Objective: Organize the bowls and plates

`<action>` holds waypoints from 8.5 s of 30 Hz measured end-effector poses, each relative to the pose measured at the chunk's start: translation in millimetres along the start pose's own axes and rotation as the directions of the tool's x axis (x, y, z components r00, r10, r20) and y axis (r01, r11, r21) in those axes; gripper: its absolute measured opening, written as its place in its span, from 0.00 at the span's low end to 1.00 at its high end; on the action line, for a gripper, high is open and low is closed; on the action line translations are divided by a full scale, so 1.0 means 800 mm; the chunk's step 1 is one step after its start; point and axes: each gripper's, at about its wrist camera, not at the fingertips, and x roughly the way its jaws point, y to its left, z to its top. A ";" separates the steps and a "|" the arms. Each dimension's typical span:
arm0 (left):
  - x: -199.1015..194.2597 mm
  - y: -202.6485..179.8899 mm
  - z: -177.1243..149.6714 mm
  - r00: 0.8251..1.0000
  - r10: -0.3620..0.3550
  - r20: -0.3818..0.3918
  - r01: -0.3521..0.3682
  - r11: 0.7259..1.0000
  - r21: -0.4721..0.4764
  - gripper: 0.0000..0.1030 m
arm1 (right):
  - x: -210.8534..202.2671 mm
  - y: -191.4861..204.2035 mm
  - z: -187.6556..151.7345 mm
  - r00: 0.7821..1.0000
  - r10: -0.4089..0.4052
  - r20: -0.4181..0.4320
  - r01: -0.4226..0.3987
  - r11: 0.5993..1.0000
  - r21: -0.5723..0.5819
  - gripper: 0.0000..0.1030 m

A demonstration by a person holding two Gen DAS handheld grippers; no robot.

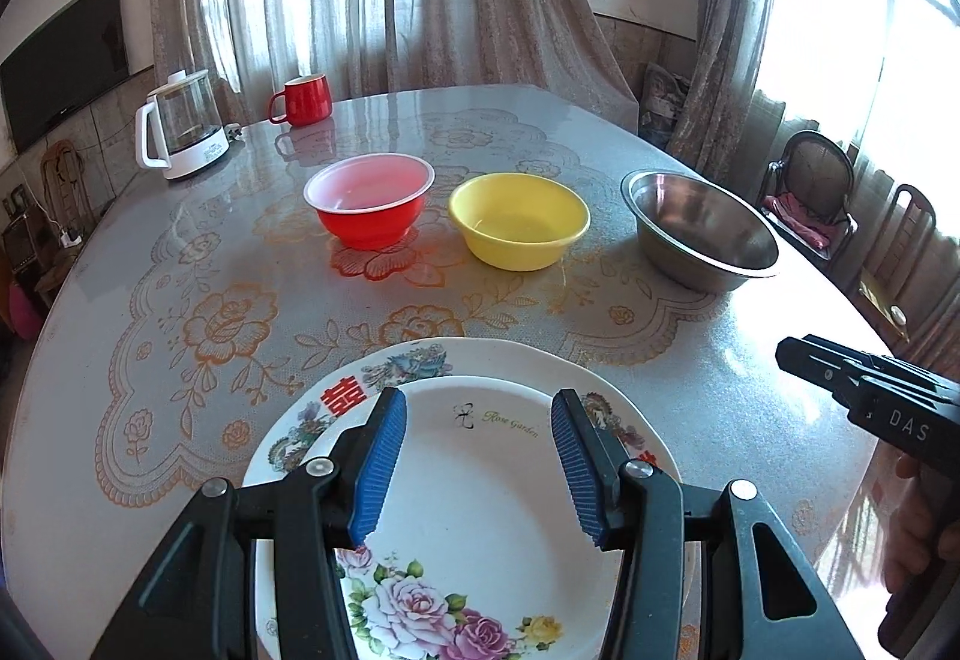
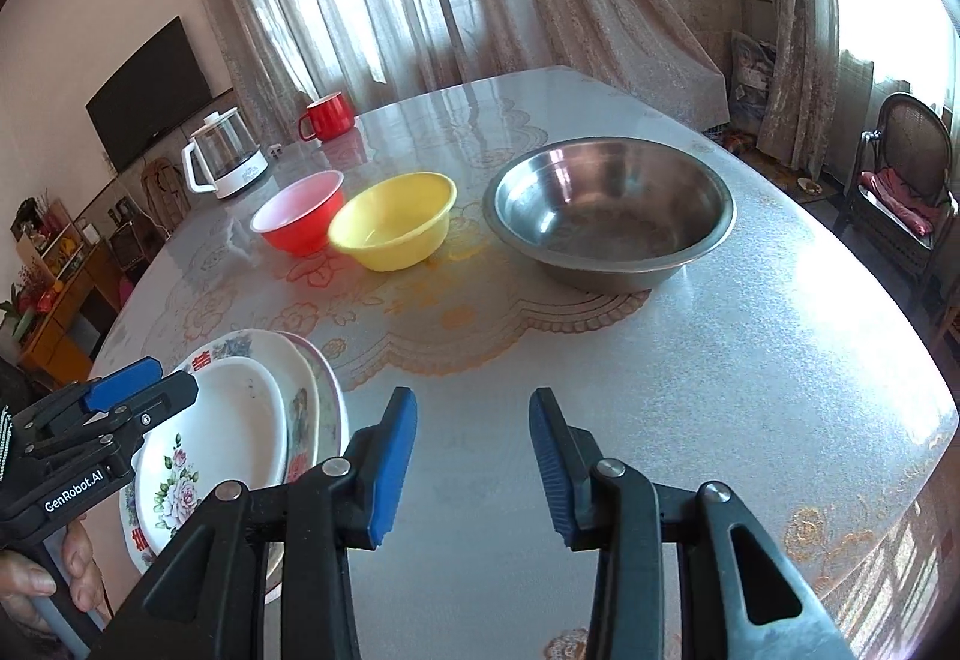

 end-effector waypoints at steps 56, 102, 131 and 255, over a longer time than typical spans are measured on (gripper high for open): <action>0.139 -0.090 0.090 0.908 -0.389 -0.152 0.350 0.907 -0.235 0.19 | 0.061 -0.160 0.073 1.000 0.010 0.000 -0.009 0.921 0.390 0.13; 0.076 0.014 0.052 0.933 -0.336 -0.125 0.281 0.902 -0.329 0.48 | -0.003 -0.101 0.059 0.999 0.042 0.016 -0.045 0.962 0.271 0.39; 0.198 0.075 0.135 0.937 -0.320 -0.143 0.210 0.839 -0.503 0.32 | 0.218 -0.022 0.194 0.927 0.307 -0.217 -0.223 0.913 0.341 0.38; 0.039 0.032 0.044 0.992 -0.117 -0.054 0.104 0.976 -0.193 0.26 | 0.063 0.045 0.102 0.962 0.233 -0.141 -0.239 0.971 -0.023 0.39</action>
